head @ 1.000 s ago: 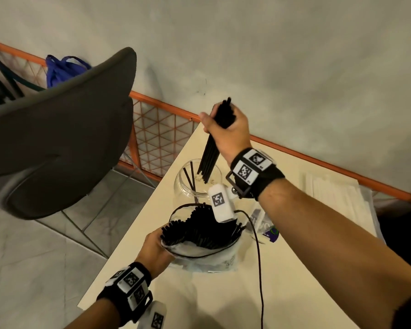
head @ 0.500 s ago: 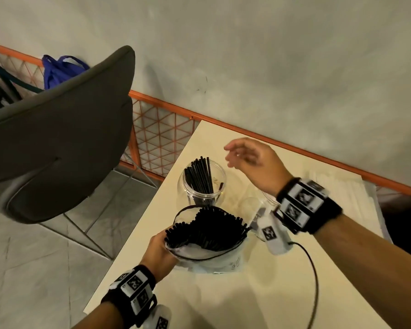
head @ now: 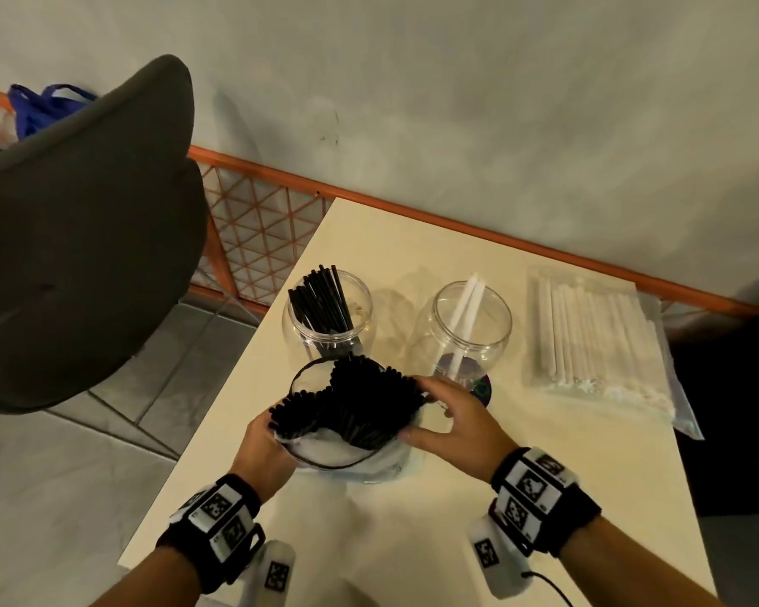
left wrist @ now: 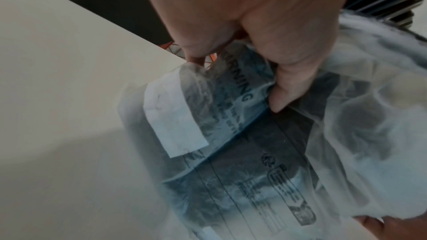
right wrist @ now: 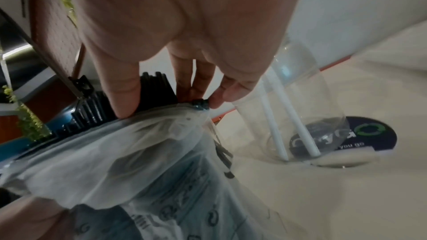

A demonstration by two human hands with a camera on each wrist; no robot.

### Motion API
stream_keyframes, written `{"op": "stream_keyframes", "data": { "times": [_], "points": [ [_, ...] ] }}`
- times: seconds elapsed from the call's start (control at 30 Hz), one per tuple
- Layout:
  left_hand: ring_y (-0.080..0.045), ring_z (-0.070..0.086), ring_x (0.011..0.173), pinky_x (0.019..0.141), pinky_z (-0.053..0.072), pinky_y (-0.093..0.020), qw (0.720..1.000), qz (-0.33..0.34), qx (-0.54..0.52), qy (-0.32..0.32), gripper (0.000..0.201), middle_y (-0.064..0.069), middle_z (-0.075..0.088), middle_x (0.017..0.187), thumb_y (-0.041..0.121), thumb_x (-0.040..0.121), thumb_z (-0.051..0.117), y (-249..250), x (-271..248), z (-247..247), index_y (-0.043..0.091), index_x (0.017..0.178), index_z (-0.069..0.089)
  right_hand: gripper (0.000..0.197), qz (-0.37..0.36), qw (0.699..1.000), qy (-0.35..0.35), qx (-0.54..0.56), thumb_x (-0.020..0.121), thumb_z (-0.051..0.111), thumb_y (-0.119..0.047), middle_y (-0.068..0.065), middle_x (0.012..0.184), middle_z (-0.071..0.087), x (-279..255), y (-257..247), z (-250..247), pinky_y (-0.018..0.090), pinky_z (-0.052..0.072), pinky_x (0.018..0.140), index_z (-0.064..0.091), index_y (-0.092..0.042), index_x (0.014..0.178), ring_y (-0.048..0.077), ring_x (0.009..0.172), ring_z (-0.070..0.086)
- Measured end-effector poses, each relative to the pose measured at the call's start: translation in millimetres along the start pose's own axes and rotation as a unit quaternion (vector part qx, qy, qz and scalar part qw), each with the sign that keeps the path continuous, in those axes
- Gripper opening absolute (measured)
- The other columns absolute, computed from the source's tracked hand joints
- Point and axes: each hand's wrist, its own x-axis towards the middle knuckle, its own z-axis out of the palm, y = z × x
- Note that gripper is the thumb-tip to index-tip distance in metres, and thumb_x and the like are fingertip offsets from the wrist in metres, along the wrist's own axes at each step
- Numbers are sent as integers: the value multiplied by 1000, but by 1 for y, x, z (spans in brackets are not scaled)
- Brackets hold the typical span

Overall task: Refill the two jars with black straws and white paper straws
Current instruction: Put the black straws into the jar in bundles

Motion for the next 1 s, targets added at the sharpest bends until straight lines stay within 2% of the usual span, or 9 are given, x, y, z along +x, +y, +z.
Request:
{"op": "stream_keyframes", "data": {
  "times": [0.13, 0.2, 0.27, 0.37, 0.47, 0.57, 0.8, 0.87, 1.0],
  "points": [
    [-11, 51, 87, 86, 48, -15, 989, 10, 135, 60, 37, 6, 50, 83, -19, 89, 40, -10, 5, 4, -6, 124, 44, 66, -6, 1000, -2, 24, 68, 79, -45, -9, 112, 62, 8, 11, 6, 21, 41, 95, 59, -35, 130, 7, 110, 55],
    [4, 56, 76, 87, 44, -8, 979, 37, 190, 64, 30, -2, 54, 99, -20, 88, 40, -7, 2, 7, -6, 111, 54, 62, -16, 1000, 0, 27, 68, 81, -41, -7, 106, 63, 9, 10, 6, 17, 41, 91, 61, -36, 127, 2, 104, 55],
    [-4, 53, 87, 84, 36, 2, 967, 61, 236, 67, 28, -14, 52, 112, -19, 88, 45, -7, -2, 7, -7, 110, 57, 51, -32, 999, 21, 36, 71, 84, -27, -6, 98, 62, 11, 10, 8, 9, 38, 83, 67, -31, 119, -4, 95, 54],
    [-16, 52, 83, 71, 41, 0, 961, 88, 254, 64, 31, -3, 61, 93, -20, 81, 56, -7, -6, 8, -6, 109, 57, 40, -48, 996, 57, 47, 69, 84, -11, -4, 96, 62, 12, 13, 10, 7, 38, 82, 73, -22, 106, -2, 92, 55],
    [-2, 50, 73, 63, 43, 2, 961, 98, 252, 63, 37, 11, 53, 78, -22, 78, 56, -5, -9, 7, 9, 98, 52, 34, -35, 997, 59, 33, 65, 82, -14, -2, 101, 61, 15, 20, 17, 14, 42, 86, 71, -13, 97, 13, 98, 57],
    [-3, 51, 77, 66, 43, 2, 961, 106, 247, 61, 37, 11, 54, 81, -21, 79, 57, -11, -3, 4, 12, 97, 52, 36, -20, 998, 61, 20, 66, 75, -25, -5, 105, 60, 15, 25, 23, 18, 42, 90, 70, -10, 98, 18, 103, 56],
    [6, 51, 87, 70, 40, 1, 959, 105, 263, 25, 37, 19, 55, 91, -1, 85, 62, -15, 5, -11, 35, 87, 53, 19, -60, 991, 117, 14, 80, 74, -17, -21, 98, 58, 19, 10, 25, 10, 39, 88, 72, -11, 99, 18, 100, 56],
    [9, 48, 86, 72, 37, -3, 955, 108, 276, 28, 18, 23, 52, 90, 21, 80, 58, -11, 5, -13, 35, 90, 53, 21, -47, 990, 127, 33, 81, 75, -13, -17, 98, 62, 21, 7, 29, 10, 41, 87, 72, -12, 102, 17, 100, 59],
    [6, 48, 82, 69, 36, 1, 949, 116, 293, 25, 45, 24, 48, 87, 46, 63, 52, -9, 9, -16, 23, 101, 53, 20, -11, 992, 94, 89, 84, 72, -11, 1, 93, 69, 21, -1, 33, 12, 47, 78, 68, -20, 101, 6, 86, 64]
  ]
}}
